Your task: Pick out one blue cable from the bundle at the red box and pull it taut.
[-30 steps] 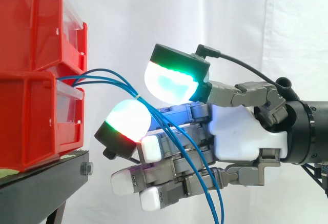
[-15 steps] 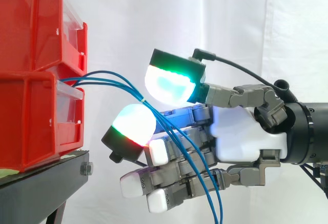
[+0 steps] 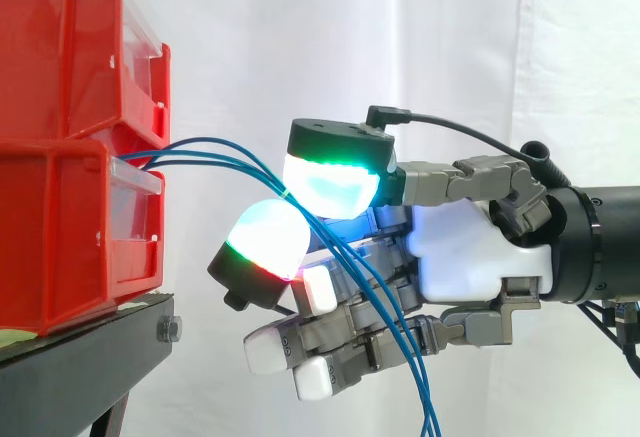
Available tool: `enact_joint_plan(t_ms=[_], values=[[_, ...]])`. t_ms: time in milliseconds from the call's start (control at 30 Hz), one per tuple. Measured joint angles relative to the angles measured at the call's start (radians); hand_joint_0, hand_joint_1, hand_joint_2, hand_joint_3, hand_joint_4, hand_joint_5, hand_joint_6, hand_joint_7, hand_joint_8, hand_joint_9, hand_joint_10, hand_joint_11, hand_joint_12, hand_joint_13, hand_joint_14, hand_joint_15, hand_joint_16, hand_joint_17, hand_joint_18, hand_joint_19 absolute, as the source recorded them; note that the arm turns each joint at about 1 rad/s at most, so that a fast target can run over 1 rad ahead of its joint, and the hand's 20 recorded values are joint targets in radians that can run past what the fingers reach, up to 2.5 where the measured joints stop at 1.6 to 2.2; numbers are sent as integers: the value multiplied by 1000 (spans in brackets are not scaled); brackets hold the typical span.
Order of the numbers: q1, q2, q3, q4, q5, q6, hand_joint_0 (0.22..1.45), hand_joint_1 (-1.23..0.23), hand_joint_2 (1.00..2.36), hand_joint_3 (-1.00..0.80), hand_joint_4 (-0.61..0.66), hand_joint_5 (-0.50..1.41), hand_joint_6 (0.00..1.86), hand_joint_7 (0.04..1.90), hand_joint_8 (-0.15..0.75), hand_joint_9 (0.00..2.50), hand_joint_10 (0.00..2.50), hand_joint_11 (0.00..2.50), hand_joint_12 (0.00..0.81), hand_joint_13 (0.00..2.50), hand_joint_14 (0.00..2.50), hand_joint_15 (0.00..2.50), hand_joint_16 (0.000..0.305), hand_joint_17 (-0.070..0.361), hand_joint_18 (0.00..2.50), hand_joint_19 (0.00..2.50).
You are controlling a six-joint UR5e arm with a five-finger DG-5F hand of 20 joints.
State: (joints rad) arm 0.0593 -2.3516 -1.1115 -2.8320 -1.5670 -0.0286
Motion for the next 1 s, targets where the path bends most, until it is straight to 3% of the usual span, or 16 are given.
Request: enact_joint_plan(t_ms=[133, 400, 700, 1000], values=[[-4, 0, 6, -12, 0, -6, 512, -496, 1001, -486, 168, -164, 846, 822, 263, 892, 24, 591, 336, 679, 12, 279, 45, 101, 515, 531], [-5, 0, 8, -18, 1, -8, 519, -504, 1000, -500, 157, -151, 832, 862, 261, 917, 23, 579, 330, 685, 12, 283, 44, 99, 514, 536], [-6, 0, 13, -41, -5, -7, 569, -660, 1022, -175, 44, -141, 922, 863, 252, 967, 25, 605, 311, 717, 13, 287, 40, 89, 548, 524], [-6, 0, 26, -66, -7, -7, 617, -751, 1026, -119, -74, -152, 951, 939, 242, 974, 26, 614, 305, 734, 13, 295, 39, 87, 569, 513]])
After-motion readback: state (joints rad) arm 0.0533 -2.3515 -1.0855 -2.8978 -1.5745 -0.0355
